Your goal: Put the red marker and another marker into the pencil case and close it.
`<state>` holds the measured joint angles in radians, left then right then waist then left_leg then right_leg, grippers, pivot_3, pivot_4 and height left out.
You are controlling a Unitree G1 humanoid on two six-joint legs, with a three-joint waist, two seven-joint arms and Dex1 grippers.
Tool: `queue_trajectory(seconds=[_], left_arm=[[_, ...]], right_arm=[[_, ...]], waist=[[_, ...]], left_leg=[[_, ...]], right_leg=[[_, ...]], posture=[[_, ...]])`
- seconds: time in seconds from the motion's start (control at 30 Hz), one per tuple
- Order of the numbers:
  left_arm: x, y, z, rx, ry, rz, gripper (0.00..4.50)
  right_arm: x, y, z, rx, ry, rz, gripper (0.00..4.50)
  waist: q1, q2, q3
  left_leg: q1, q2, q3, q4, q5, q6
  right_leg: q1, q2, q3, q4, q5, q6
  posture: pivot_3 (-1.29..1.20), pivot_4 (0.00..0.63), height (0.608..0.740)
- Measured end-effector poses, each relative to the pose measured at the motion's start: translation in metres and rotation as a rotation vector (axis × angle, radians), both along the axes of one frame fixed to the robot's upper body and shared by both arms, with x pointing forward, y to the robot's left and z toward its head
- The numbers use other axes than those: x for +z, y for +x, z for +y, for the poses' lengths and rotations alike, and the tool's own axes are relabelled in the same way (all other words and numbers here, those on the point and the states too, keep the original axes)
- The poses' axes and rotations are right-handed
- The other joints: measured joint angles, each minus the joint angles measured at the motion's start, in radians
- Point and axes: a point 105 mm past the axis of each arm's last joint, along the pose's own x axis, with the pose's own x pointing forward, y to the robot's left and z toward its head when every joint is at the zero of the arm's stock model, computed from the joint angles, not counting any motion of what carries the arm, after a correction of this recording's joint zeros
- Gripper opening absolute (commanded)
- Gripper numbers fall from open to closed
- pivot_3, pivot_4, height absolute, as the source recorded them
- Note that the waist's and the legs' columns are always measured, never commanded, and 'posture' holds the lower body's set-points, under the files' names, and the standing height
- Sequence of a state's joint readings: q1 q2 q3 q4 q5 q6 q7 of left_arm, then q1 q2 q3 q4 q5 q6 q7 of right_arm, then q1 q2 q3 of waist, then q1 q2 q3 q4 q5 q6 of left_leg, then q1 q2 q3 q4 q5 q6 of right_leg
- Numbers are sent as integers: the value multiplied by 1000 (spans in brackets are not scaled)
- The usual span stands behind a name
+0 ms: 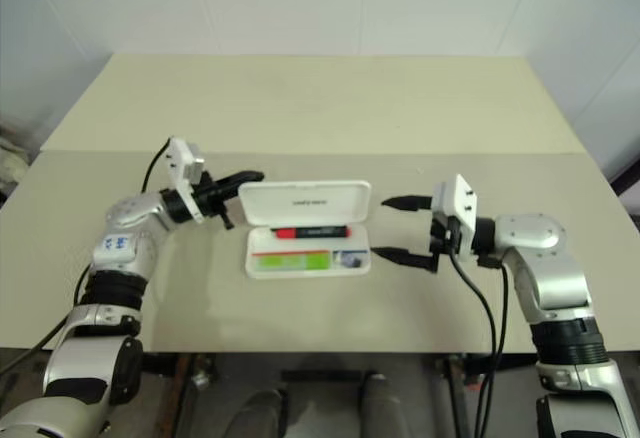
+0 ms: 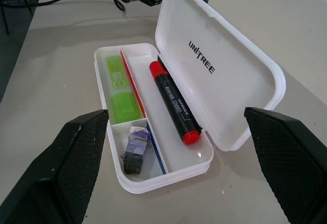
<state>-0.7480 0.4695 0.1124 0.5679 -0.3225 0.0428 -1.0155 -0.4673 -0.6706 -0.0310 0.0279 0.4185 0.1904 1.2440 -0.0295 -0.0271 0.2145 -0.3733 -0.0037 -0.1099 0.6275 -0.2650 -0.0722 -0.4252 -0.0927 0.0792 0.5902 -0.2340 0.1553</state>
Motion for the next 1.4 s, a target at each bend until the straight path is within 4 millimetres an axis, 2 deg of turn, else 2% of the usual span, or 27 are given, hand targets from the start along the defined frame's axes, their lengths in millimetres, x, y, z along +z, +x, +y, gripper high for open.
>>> queue_trajectory(seconds=[0.23,0.4,0.6,0.77,1.03,1.27,1.4], left_arm=[[-3,-16,4,-81,83,-76,31],[6,-28,-2,-154,111,-134,31],[-6,-49,-15,-273,148,-109,31],[-1,-55,-22,-318,154,-109,31],[-25,-66,-28,-393,191,-13,31],[-47,-76,-33,-472,303,59,31],[-59,-75,-35,-474,358,96,31]], right_arm=[[0,3,1,0,11,-5,4500],[2,5,2,9,10,-22,4500],[-3,6,4,13,4,-3,4500],[-3,6,4,12,4,-3,4500],[-5,4,4,0,7,-3,4500],[-10,-2,6,-12,13,11,4500],[-11,-6,7,-21,18,11,4500]], waist=[[-1,0,0],[0,0,0],[0,0,0],[-1,0,0],[0,0,0],[-1,0,0],[0,0,0]], left_leg=[[0,0,0,0,0,0],[0,0,0,0,0,0],[0,0,0,0,0,0],[0,0,0,1,0,0],[0,0,0,1,0,0],[0,0,0,1,0,0],[0,0,0,1,0,0]], right_leg=[[0,0,0,0,0,0],[0,0,0,0,0,0],[0,0,0,0,0,0],[0,0,0,0,0,0],[0,0,0,0,0,0],[0,0,0,0,0,-1],[0,0,0,0,0,-1]], posture=[[0,150,740],[0,150,740],[0,150,740],[0,150,740],[0,150,740],[0,150,740],[0,150,740]])
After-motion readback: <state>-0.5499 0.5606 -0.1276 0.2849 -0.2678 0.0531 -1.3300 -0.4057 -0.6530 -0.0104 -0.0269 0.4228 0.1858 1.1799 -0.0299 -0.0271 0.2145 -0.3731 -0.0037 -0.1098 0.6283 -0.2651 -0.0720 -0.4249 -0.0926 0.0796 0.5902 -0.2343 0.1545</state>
